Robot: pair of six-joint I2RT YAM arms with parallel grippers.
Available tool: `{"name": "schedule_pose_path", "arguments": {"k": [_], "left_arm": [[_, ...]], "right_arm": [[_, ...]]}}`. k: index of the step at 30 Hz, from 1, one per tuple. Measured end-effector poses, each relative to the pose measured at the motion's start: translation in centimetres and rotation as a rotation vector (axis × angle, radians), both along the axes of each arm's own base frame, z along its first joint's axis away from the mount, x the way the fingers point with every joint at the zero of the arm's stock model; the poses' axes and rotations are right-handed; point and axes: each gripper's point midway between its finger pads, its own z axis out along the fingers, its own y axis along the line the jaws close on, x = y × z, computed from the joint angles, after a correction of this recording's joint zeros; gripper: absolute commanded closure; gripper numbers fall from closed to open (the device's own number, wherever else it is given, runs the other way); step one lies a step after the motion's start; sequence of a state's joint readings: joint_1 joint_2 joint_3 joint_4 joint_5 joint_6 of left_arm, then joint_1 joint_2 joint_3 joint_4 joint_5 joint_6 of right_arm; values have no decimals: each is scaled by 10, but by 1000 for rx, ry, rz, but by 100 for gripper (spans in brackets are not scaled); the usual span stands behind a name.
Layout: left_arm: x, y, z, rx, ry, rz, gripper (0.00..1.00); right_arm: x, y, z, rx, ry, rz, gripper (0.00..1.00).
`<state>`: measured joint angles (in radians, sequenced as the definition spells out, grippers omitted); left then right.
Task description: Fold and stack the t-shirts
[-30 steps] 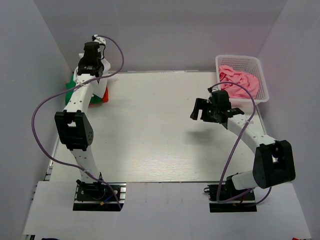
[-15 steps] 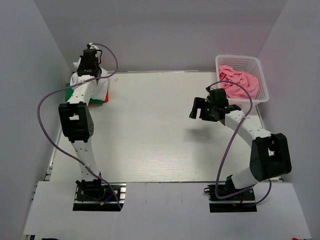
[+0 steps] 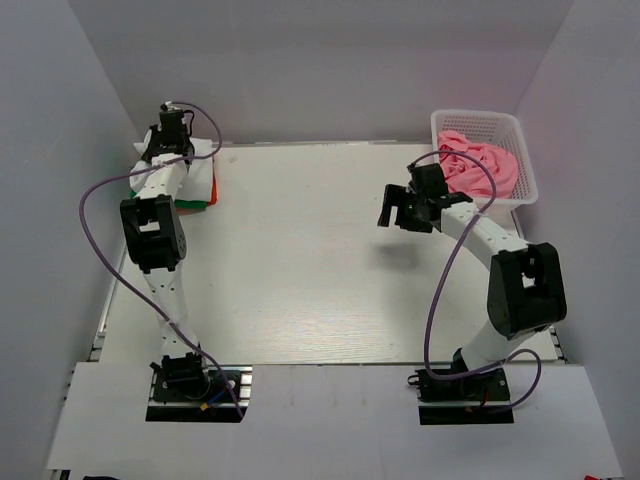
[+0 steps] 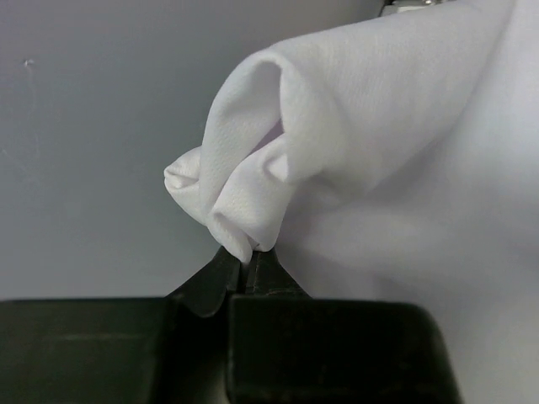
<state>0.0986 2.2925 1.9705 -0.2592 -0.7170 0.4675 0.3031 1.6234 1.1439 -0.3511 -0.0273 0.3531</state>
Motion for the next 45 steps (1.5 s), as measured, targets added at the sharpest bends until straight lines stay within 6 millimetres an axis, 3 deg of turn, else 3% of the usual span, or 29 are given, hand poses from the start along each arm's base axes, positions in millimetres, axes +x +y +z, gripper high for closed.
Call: {"name": "schedule_pose_path", "arguments": {"k": [11,13,14,16,17,18,24,28,31,34,37,41,43,45], "left_arm": [[-15,32,-10,-48,-33,110,98],[-16,34,-12,-65,-39,121,82],[-16,36,-12,-71,-44,130,47],[-15,38,-12,-71,-50,142,14],[-16,39,-12,-71,-53,154,4],[-17,40,-11,-72,-63,168,0],[-20,38,-14,-111,-96,202,0],[-25,27,-12,-165,-112,203,0],[-24,7,-3,-261,-144,165,0],[-26,-24,14,-409,-202,90,0],[-36,-63,45,-571,-283,-9,0],[-70,-130,93,-794,-425,-186,0],[-103,-181,107,-938,-485,-328,0],[-126,-217,107,-1035,-500,-429,0]], "right_arm": [[7,2,-16,-22,58,2,9],[5,1,-19,-27,71,4,9],[5,1,-19,-27,72,4,9],[5,1,-20,-27,72,4,9],[5,1,-20,-27,72,4,9],[5,1,-20,-27,72,4,9],[3,1,-22,-28,76,10,9],[-10,1,-30,-15,89,27,9],[-25,-1,-28,2,76,41,9],[-38,-3,-12,21,25,54,9],[-41,-5,7,33,-63,63,9],[-59,-11,7,48,-129,66,9],[-77,-15,-2,61,-143,66,9],[-91,-17,-7,86,-170,64,9]]}}
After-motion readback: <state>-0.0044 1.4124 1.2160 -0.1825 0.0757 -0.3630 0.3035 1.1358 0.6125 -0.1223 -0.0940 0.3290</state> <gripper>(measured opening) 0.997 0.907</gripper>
